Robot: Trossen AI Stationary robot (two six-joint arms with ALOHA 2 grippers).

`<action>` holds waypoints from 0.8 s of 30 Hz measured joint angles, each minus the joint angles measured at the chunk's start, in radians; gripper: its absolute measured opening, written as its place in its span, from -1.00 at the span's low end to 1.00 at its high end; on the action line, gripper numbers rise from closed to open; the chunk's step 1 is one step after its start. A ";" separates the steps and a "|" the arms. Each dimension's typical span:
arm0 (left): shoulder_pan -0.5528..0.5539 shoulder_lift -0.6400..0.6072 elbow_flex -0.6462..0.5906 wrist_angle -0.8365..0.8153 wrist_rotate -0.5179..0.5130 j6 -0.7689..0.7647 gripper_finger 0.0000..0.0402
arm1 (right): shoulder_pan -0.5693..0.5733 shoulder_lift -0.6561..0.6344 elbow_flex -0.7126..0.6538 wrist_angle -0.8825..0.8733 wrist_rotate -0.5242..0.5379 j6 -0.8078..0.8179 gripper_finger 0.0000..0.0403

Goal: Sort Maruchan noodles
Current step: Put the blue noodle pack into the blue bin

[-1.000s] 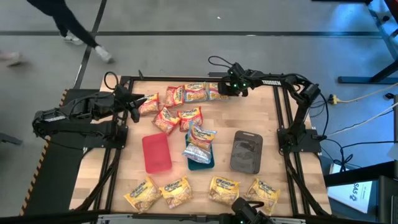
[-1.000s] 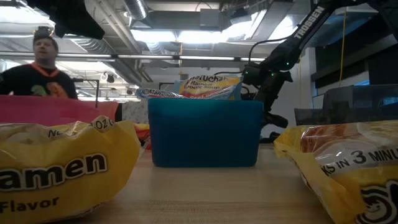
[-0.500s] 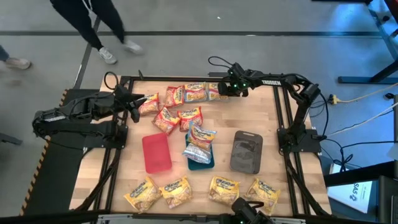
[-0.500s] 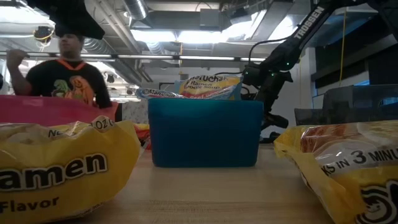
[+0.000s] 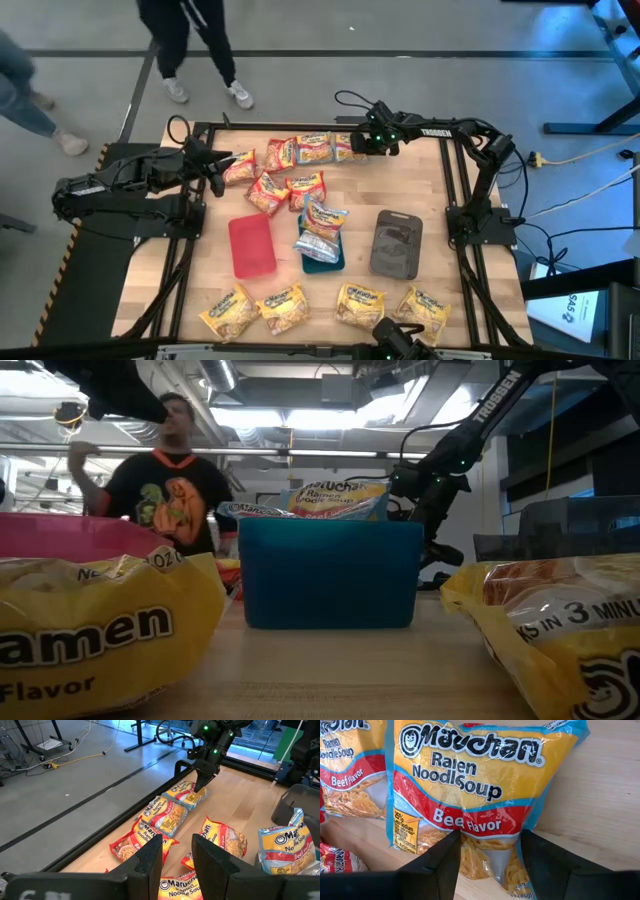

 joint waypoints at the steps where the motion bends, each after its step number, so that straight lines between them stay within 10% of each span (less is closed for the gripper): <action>1: 0.000 0.000 0.000 0.000 0.000 0.000 -0.51 | 0.000 0.000 0.000 0.000 -0.002 0.000 0.00; 24: 0.000 0.000 0.000 0.002 -0.001 -0.002 -0.51 | 0.000 0.000 0.000 0.001 -0.002 0.000 0.00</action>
